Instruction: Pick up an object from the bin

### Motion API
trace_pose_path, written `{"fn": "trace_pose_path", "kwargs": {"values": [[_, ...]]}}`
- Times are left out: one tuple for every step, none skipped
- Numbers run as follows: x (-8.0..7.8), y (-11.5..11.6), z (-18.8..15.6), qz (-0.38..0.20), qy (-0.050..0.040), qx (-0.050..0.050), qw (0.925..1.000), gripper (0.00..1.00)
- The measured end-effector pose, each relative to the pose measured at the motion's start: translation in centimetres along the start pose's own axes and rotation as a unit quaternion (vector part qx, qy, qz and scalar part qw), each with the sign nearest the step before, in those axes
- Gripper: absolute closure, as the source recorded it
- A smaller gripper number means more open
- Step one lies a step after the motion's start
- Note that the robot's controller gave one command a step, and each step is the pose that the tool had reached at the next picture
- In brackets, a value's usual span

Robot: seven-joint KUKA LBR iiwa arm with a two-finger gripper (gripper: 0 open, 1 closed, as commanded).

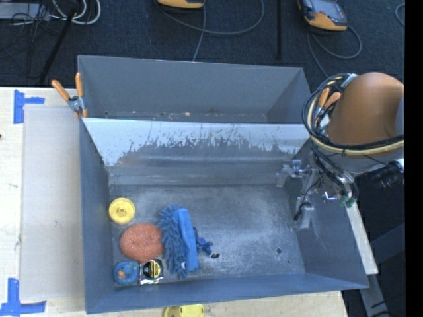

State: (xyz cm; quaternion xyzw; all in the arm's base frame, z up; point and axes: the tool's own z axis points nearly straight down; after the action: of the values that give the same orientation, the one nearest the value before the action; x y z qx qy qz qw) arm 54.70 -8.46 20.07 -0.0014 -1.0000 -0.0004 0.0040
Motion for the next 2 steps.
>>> {"fn": "trace_pose_path", "kwargs": {"values": [[-0.1, 0.0, -0.5, -0.001, -0.0038, 0.000, 1.0000, 0.00], [-1.3, 3.6, 2.2, -0.023, -0.0062, 0.002, 0.9997, 0.00]]}}
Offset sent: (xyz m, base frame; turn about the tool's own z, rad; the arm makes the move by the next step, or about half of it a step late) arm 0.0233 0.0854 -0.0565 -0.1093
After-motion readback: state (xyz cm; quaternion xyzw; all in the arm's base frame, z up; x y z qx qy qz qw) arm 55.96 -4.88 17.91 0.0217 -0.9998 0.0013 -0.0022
